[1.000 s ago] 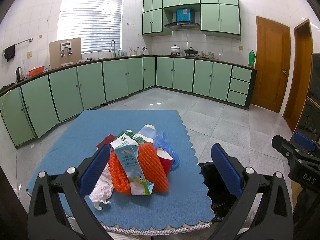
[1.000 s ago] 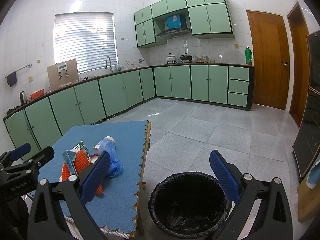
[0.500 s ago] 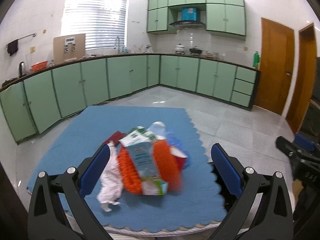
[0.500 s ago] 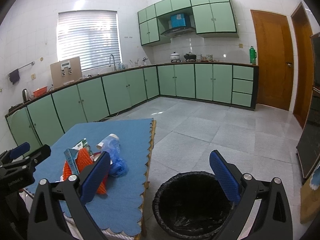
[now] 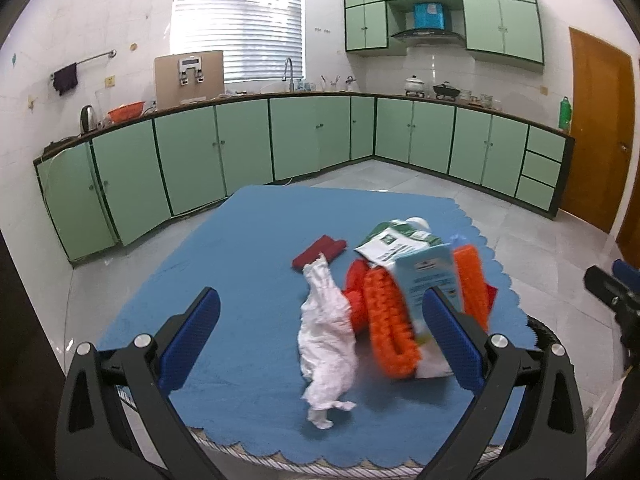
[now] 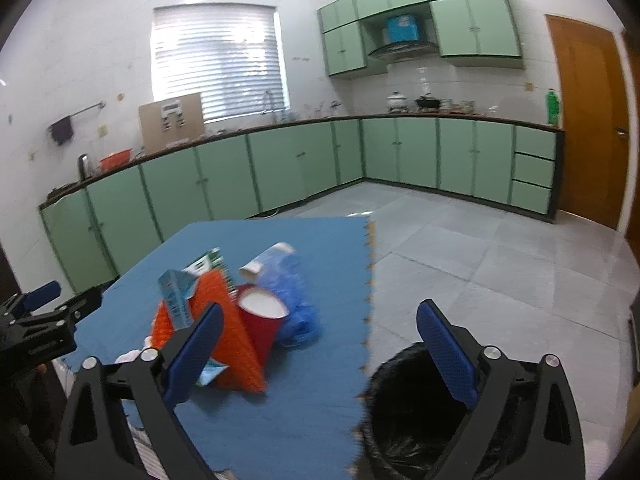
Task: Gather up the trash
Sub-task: 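Grasp the white milk carton with the right gripper while the left gripper approaches the tissue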
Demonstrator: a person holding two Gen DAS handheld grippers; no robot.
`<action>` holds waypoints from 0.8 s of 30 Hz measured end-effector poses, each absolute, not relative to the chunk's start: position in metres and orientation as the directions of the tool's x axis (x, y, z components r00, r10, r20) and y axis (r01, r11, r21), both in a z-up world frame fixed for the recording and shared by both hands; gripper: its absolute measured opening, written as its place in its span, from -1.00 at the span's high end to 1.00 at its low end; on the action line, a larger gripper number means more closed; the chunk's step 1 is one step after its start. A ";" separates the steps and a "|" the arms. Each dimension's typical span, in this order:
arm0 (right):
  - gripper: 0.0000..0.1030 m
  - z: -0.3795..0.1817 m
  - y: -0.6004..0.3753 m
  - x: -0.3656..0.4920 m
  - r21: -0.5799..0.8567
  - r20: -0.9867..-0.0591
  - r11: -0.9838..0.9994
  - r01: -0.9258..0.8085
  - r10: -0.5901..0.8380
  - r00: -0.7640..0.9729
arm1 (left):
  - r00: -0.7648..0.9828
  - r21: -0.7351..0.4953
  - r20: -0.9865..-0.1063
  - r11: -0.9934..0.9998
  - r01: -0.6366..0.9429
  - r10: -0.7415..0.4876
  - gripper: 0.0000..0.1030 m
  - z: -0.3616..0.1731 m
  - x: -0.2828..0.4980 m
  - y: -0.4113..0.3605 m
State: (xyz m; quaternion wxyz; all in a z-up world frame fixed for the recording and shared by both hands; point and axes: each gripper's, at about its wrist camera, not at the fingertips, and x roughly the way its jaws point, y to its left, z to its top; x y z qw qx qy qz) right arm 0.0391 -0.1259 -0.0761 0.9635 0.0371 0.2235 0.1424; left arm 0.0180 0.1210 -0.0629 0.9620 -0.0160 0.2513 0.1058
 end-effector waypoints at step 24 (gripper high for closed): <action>-0.26 -0.092 0.019 0.064 0.081 -0.448 0.904 -0.419 0.409 0.795 | 0.802 0.010 -0.534 0.950 -0.312 0.269 -0.86 -0.094 0.023 0.209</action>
